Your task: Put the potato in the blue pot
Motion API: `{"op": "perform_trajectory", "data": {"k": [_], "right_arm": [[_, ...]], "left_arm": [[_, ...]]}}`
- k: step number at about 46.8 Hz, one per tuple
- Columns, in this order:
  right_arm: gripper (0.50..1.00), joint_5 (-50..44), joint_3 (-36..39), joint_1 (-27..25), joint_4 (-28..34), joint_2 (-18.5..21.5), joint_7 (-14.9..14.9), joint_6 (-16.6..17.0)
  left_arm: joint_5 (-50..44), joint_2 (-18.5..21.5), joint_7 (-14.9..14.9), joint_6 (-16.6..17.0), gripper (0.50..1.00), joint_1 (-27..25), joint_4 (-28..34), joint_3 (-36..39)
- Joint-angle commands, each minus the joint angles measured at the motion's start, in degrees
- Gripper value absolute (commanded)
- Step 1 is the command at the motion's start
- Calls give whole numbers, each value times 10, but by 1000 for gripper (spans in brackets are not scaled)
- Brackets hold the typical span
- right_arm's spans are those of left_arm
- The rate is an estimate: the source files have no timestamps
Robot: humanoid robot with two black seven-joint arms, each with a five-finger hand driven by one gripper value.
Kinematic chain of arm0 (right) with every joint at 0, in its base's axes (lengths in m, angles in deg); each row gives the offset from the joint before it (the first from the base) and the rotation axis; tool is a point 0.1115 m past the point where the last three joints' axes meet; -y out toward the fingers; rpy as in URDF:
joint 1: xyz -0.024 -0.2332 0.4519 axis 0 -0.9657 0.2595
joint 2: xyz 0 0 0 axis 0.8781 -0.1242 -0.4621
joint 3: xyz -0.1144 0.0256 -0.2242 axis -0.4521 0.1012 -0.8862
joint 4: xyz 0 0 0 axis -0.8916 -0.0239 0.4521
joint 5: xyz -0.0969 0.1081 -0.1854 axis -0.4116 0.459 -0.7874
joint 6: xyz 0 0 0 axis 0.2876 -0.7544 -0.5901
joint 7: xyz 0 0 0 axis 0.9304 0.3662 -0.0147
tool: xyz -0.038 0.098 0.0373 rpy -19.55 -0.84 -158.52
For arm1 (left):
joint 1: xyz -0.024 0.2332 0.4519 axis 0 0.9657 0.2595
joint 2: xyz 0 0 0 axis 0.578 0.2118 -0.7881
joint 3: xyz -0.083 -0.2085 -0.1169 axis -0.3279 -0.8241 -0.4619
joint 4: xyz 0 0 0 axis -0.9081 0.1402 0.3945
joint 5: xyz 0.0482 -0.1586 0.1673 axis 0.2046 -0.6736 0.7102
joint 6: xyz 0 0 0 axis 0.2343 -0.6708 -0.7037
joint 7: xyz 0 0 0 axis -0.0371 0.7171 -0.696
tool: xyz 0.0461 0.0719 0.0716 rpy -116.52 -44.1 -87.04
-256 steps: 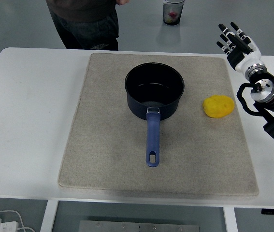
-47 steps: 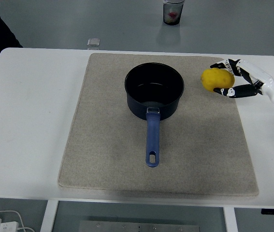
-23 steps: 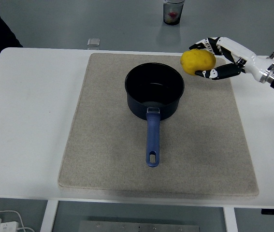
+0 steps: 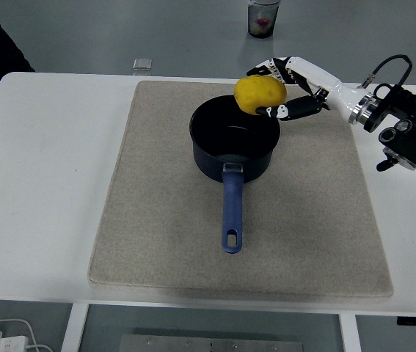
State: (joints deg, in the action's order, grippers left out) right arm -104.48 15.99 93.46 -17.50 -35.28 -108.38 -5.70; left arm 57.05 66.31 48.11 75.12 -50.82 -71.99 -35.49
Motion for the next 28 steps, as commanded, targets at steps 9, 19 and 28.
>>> {"op": "perform_trajectory", "data": {"k": [9,19,28], "right_arm": [[500,1,1,4,31,44,0,-1],[500,0,0,3,55,86,0,-1],[500,0,-4,1,68,110,0,-2]], "left_arm": [[0,0,0,0,996,0,2,0],[0,0,0,0,996,0,1,0],[0,0,0,0,996,0,1,0]]}}
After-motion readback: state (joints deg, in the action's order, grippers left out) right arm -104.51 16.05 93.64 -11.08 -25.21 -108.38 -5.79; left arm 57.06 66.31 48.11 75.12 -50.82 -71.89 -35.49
